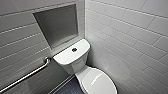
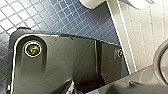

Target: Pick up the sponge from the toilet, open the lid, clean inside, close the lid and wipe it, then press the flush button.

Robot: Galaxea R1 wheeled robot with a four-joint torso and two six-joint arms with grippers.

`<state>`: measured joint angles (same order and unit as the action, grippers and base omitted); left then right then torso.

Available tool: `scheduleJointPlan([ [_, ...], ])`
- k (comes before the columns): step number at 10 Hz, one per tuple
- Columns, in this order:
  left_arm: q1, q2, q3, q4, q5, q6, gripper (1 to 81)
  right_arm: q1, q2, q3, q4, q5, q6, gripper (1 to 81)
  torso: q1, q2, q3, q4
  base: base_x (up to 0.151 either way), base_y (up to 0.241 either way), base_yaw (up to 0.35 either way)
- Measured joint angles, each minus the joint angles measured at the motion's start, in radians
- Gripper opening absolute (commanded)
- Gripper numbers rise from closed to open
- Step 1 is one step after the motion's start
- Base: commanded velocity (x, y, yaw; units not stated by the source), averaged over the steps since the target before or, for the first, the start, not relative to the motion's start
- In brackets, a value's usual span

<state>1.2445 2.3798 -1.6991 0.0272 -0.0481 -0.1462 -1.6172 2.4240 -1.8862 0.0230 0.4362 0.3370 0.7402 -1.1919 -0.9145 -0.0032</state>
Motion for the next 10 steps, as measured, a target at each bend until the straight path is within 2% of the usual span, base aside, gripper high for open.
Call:
scheduleJointPlan([
  [3,-0.086,-0.019,0.002,-0.077,-0.002,-0.069,81.1,-0.001,0.000,-0.013,-0.007,-0.005,-0.005,1.0,0.000,0.000,0.000,0.000,0.000,0.000,0.000],
  [6,-0.155,0.050,-0.009,-0.096,0.000,-0.141,81.1,-0.001,0.048,-0.070,-0.007,-0.002,-0.005,1.0,0.000,0.000,-0.008,0.000,0.000,0.000,0.000],
  [8,-0.189,0.077,-0.036,-0.099,0.003,-0.159,81.1,-0.001,0.057,-0.065,-0.008,0.002,-0.006,1.0,0.000,0.000,-0.058,0.000,0.000,0.000,0.000],
  [10,-0.210,0.090,-0.044,-0.100,0.002,-0.166,81.1,0.002,0.051,-0.064,-0.008,0.010,-0.007,1.0,0.000,0.001,-0.082,0.000,0.000,0.000,0.000],
])
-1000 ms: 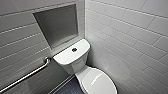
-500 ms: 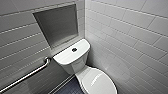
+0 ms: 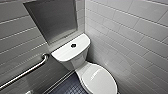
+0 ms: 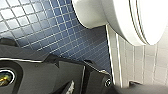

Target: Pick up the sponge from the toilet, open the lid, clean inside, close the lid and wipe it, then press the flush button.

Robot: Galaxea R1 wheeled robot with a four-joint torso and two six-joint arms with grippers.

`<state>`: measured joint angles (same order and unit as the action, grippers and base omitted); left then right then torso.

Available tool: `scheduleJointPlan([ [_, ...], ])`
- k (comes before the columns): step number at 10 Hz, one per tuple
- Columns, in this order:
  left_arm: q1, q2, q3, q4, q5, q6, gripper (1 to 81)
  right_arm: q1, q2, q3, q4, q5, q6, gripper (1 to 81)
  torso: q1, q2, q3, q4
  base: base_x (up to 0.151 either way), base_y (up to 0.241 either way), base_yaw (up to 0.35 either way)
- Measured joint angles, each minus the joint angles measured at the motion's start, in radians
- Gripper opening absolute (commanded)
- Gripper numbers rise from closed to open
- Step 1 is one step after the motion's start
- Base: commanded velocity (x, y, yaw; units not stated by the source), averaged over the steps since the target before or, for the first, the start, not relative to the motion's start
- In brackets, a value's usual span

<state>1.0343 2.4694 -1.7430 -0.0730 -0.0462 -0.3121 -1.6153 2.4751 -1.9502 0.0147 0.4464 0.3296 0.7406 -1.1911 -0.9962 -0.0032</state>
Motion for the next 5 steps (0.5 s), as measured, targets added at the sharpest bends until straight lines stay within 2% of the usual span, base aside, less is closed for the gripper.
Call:
scheduleJointPlan([
  [2,-0.019,0.027,-0.006,-0.001,0.002,-0.009,81.1,0.003,0.001,0.003,-0.001,0.000,0.000,1.0,0.000,0.000,-0.001,-0.008,0.000,0.000,0.000],
  [4,-0.043,0.076,-0.014,-0.002,0.002,-0.024,81.1,0.004,0.002,0.003,-0.001,-0.001,-0.001,1.0,0.000,0.000,-0.001,-0.048,0.000,0.000,0.000],
  [5,-0.054,0.103,-0.020,-0.002,0.001,-0.025,81.1,-0.001,0.003,0.004,-0.001,-0.002,-0.001,1.0,0.000,0.000,-0.001,-0.060,0.000,0.000,0.000],
])
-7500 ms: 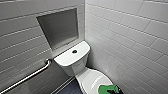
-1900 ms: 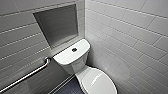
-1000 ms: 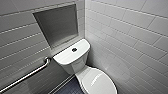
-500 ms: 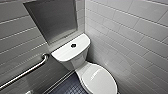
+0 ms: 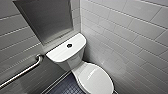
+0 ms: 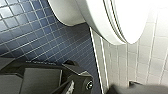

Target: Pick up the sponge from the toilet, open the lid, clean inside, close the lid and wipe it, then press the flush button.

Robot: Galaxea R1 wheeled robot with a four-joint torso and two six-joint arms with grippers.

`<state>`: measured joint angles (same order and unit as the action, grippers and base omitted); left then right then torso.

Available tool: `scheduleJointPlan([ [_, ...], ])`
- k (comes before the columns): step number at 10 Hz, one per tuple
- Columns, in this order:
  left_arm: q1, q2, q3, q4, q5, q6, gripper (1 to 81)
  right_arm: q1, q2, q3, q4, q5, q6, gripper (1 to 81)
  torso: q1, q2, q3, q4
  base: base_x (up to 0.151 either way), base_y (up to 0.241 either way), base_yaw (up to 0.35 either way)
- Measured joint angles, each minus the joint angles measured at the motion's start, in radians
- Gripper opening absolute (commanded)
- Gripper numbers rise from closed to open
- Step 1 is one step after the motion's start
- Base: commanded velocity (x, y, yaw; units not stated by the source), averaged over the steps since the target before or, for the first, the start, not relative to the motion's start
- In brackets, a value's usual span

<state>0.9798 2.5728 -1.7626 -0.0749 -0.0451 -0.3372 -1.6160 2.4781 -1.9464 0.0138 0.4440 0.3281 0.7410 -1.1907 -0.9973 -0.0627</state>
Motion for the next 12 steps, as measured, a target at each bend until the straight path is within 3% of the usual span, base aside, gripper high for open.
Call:
scheduleJointPlan([
  [5,-0.030,0.074,-0.072,0.000,0.004,-0.001,81.1,0.009,0.014,0.000,0.000,0.004,-0.003,1.0,0.000,0.000,-0.051,0.000,0.000,0.000,0.000],
  [12,-0.112,0.181,-0.106,0.000,0.005,-0.003,81.1,0.037,0.028,-0.009,0.000,0.008,-0.002,1.0,0.000,0.001,-0.055,0.000,0.000,0.000,0.000],
])
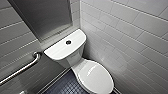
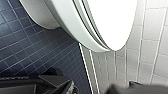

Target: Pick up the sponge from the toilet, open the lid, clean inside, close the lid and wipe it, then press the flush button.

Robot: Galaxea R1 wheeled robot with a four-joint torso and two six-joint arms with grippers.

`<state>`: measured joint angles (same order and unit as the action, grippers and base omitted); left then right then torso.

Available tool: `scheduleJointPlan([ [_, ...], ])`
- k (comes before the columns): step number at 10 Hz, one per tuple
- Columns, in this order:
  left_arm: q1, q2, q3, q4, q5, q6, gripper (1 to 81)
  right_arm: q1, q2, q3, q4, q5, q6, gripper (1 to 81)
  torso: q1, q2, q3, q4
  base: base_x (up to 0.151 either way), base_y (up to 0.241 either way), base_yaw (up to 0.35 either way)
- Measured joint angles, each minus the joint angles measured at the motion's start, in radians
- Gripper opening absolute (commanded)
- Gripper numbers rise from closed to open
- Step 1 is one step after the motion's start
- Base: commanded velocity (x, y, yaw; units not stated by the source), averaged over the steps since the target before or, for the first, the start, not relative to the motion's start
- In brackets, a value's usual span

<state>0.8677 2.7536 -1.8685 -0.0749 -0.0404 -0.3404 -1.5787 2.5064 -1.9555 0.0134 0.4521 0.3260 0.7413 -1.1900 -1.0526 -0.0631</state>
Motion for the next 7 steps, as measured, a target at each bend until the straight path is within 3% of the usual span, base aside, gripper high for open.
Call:
scheduleJointPlan([
  [7,-0.041,0.174,-0.272,0.000,-0.005,-0.112,81.1,0.014,0.021,-0.024,0.000,-0.001,0.007,1.0,0.000,0.000,0.000,0.000,0.000,0.000,0.000],
])
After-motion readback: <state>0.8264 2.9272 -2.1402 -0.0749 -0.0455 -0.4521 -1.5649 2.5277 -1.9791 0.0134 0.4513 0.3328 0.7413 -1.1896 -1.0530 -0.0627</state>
